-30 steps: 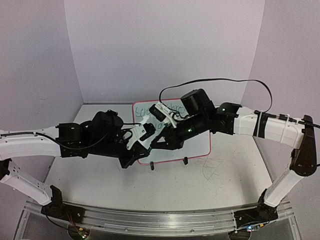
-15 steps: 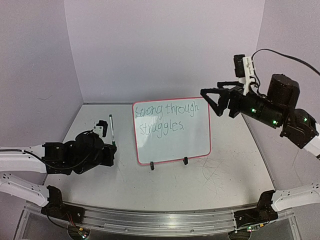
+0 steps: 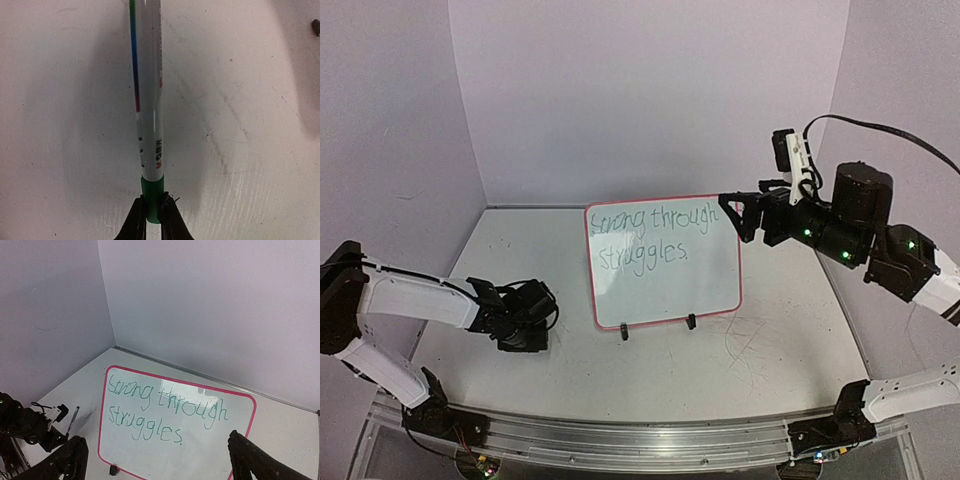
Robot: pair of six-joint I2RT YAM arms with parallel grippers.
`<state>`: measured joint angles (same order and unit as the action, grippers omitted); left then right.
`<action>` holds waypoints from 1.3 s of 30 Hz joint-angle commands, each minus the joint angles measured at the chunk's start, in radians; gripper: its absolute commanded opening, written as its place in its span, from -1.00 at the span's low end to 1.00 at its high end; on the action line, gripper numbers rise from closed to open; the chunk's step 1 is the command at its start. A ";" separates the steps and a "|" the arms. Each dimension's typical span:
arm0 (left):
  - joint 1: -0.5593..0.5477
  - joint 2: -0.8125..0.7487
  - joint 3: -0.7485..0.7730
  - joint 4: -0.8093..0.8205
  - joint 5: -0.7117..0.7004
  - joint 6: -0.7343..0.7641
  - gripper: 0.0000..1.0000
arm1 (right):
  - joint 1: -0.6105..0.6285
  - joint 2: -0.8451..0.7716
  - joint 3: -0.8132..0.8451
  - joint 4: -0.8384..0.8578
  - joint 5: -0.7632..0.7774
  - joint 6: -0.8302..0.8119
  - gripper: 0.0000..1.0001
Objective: Write a sentence on the whiteboard
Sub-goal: Put down the whiteboard marker at the center of the board, then reset both arms
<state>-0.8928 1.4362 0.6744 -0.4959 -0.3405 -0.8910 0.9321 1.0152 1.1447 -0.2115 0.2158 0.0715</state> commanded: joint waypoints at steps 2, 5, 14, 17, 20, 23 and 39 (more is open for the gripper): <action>0.025 0.052 0.073 -0.015 0.067 0.047 -0.99 | 0.002 -0.065 -0.024 0.021 0.057 0.002 0.96; 0.029 0.074 0.086 -0.019 0.064 0.042 -0.84 | 0.002 -0.077 -0.036 0.021 0.065 0.010 0.96; 0.030 0.076 0.124 -0.051 0.049 0.024 -0.64 | 0.002 -0.104 -0.046 0.024 0.085 0.020 0.97; 0.029 0.005 0.175 -0.140 -0.009 0.020 -0.50 | 0.002 -0.130 -0.045 0.019 0.188 0.042 0.96; 0.029 -0.118 0.262 -0.219 -0.098 0.034 -0.34 | 0.002 -0.170 -0.042 0.002 0.292 0.036 0.97; 0.029 -0.274 0.360 -0.221 -0.179 0.088 -0.12 | 0.002 -0.212 -0.021 -0.002 0.338 0.031 0.96; 0.029 -0.481 0.722 0.485 -0.030 0.740 0.75 | 0.002 -0.177 0.199 0.078 0.281 -0.103 0.97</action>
<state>-0.8684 0.9486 1.3259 -0.1871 -0.4196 -0.3091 0.9321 0.8205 1.3046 -0.1924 0.4908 0.0266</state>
